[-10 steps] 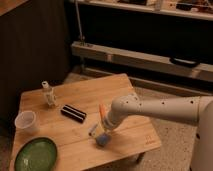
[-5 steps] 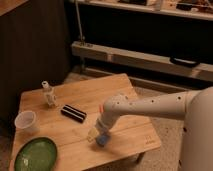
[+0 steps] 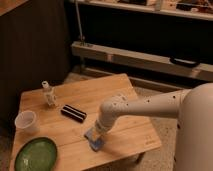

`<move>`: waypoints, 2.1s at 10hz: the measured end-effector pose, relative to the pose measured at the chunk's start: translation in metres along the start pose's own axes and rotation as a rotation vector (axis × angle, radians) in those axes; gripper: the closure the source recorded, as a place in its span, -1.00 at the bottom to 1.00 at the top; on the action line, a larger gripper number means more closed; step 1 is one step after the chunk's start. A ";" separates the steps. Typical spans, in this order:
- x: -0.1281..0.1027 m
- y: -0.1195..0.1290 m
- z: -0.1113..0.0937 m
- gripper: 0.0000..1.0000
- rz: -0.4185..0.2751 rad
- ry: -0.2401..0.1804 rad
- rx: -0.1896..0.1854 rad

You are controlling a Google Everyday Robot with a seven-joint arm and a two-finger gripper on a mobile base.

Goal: Wipe the white sponge on the table

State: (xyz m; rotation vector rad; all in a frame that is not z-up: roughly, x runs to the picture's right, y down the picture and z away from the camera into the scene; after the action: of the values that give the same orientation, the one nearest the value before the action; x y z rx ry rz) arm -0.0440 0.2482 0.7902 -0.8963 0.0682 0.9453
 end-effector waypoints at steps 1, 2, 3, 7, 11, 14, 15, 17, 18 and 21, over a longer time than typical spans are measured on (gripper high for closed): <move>0.001 -0.001 -0.001 0.33 0.008 0.003 0.004; 0.001 -0.001 -0.001 0.33 0.013 0.005 0.006; 0.001 -0.001 -0.001 0.33 0.017 0.007 0.007; 0.003 -0.001 0.001 0.37 0.033 0.015 0.013; 0.005 0.002 0.005 1.00 0.039 0.028 0.016; 0.006 0.003 0.004 1.00 0.045 0.035 0.022; 0.007 0.007 0.000 1.00 0.058 0.050 0.044; 0.007 0.012 -0.021 1.00 0.093 0.054 0.089; 0.007 0.013 -0.030 1.00 0.104 0.058 0.107; 0.019 0.018 -0.038 1.00 0.120 0.116 0.161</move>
State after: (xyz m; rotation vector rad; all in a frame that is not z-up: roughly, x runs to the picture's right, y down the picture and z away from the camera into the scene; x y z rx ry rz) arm -0.0337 0.2396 0.7459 -0.8042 0.2963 0.9838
